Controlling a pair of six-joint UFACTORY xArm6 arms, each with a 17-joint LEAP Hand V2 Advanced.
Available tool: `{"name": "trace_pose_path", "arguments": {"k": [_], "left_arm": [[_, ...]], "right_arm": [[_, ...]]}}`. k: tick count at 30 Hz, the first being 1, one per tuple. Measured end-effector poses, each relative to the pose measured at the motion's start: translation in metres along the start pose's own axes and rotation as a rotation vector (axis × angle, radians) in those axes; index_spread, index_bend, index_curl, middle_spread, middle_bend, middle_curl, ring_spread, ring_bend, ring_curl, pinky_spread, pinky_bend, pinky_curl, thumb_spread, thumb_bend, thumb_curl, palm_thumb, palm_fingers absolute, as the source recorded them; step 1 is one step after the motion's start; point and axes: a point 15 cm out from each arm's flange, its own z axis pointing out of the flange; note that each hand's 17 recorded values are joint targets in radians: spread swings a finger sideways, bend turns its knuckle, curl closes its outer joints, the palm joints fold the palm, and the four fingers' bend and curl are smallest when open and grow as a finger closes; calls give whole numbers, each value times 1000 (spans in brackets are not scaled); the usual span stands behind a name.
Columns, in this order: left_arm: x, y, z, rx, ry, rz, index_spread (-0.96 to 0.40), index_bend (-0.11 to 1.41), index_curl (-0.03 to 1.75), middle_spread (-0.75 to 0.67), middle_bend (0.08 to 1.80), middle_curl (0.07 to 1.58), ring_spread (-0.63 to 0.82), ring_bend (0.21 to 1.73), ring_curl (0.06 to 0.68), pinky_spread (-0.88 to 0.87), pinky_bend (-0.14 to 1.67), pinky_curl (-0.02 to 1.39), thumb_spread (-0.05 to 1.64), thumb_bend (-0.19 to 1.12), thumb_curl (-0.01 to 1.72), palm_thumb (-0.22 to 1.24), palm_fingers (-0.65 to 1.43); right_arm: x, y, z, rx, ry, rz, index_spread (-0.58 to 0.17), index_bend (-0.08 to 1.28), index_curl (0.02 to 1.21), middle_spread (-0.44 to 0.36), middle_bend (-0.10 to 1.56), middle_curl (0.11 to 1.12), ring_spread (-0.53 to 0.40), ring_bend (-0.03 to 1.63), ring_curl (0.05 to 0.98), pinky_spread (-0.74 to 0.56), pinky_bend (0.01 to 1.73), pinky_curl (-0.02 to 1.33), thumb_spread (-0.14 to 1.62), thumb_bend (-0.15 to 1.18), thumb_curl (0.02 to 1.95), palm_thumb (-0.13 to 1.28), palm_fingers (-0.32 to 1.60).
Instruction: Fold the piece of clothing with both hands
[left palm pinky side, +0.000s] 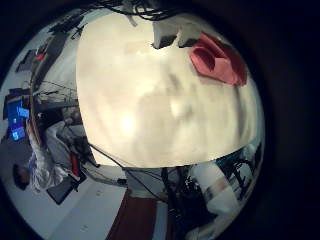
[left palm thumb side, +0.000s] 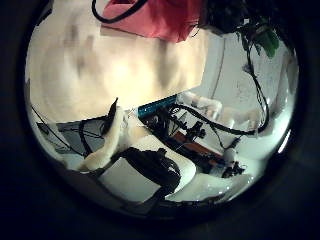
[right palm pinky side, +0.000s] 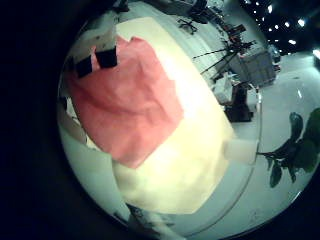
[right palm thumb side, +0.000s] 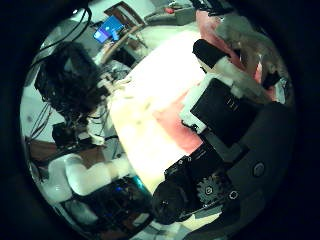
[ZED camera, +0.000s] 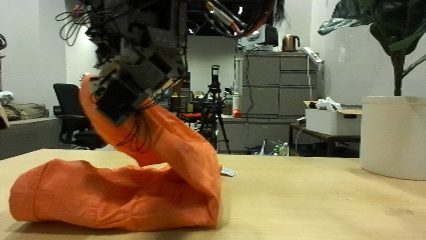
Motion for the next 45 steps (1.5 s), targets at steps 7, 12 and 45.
{"name": "trace_pose_path", "arguments": {"k": [7, 12, 45], "left_arm": [[-9, 6, -7, 34, 13, -28, 163, 161, 295, 452, 180, 245, 592, 408, 225, 560, 266, 318, 1151, -18, 370, 594, -29], [-11, 11, -14, 54, 10, -35, 164, 162, 294, 452, 180, 249, 591, 407, 225, 555, 266, 318, 1153, -18, 371, 599, -27], [122, 16, -36, 105, -56, 71, 156, 173, 302, 423, 195, 278, 584, 410, 226, 550, 245, 313, 1153, -20, 373, 566, 15]], "right_arm": [[1, 12, 62, -99, -92, 58, -250, 1034, 888, -94, 1356, 703, -207, 1358, 690, -250, 1346, 605, 915, 84, 996, 963, 1123], [38, 22, 76, -125, -87, 134, -285, 847, 867, -118, 1224, 665, -232, 1328, 660, -343, 1319, 590, 1023, -3, 917, 865, 966], [134, 285, -172, -308, -32, 561, -374, 163, 338, 105, 273, 317, 265, 432, 237, 403, 552, 256, 1218, -28, 448, 577, -33]]}}
